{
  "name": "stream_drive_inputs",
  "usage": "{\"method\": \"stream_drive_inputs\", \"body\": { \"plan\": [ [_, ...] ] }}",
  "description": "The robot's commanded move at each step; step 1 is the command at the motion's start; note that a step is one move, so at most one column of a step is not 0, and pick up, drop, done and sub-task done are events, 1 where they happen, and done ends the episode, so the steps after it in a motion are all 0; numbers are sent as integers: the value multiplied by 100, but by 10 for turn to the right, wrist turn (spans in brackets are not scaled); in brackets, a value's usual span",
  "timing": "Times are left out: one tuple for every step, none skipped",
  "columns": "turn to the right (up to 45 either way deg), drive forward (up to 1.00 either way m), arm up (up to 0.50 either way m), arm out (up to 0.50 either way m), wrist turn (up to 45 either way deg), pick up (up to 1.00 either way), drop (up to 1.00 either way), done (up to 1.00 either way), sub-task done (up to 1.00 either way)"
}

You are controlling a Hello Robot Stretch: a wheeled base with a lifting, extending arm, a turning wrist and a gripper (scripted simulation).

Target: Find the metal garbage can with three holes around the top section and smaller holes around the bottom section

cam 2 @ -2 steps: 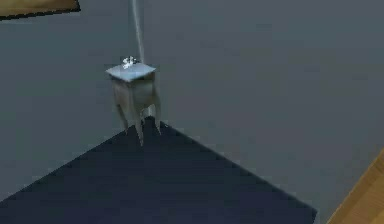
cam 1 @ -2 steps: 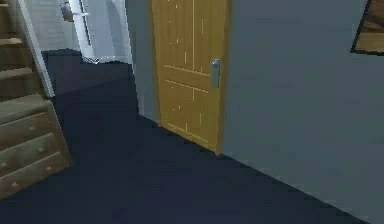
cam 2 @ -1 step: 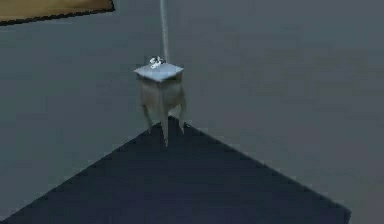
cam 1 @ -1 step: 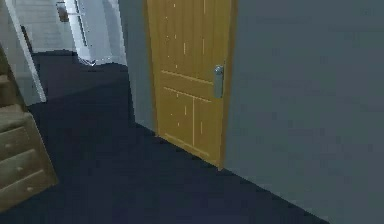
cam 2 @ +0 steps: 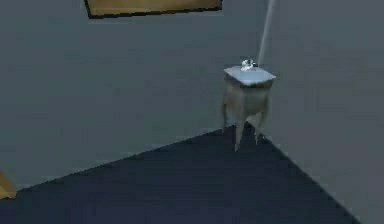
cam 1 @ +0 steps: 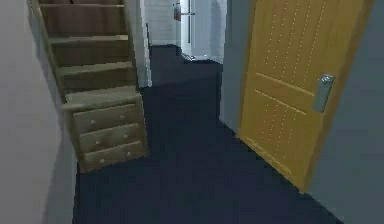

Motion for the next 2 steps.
{"method": "stream_drive_inputs", "body": {
  "plan": [
    [0, 100, 0, 0, 0, 0, 0, 0, 0],
    [-30, 0, 0, 0, 0, 0, 0, 0, 0]
  ]
}}
